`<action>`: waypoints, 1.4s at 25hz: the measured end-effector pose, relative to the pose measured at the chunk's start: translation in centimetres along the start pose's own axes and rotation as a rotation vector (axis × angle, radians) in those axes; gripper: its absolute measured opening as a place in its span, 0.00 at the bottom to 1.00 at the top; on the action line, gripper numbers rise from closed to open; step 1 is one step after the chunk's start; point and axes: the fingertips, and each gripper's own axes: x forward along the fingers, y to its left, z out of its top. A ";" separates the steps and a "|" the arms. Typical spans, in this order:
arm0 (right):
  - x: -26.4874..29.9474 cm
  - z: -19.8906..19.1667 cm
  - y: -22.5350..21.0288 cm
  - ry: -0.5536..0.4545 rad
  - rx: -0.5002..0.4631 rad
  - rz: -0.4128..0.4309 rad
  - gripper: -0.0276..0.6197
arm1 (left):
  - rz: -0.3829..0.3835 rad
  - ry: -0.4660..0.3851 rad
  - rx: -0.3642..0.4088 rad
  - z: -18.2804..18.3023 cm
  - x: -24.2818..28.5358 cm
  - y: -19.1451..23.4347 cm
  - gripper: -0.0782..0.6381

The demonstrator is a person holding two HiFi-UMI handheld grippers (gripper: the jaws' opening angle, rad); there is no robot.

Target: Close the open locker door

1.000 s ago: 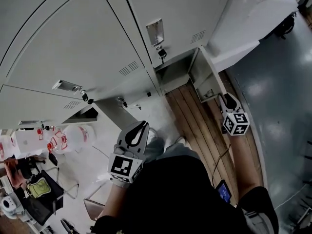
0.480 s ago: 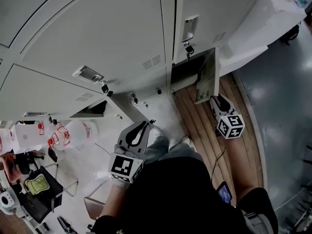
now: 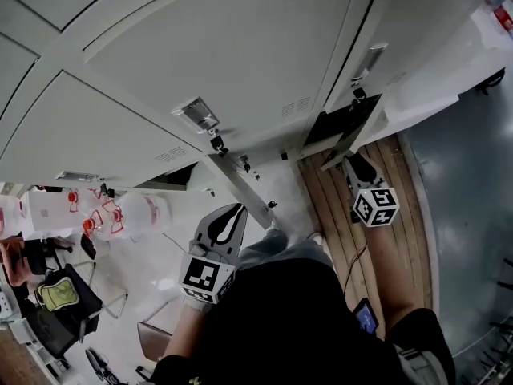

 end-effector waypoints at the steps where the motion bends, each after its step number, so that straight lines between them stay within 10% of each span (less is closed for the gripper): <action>1: 0.6 0.1 0.5 -0.002 -0.001 0.006 0.25 | 0.005 0.002 -0.001 -0.1 -0.3 0.4 0.15; 35: 13.6 1.2 3.4 0.047 -0.135 0.098 0.28 | 0.136 0.030 -0.031 -1.5 -2.2 4.4 0.15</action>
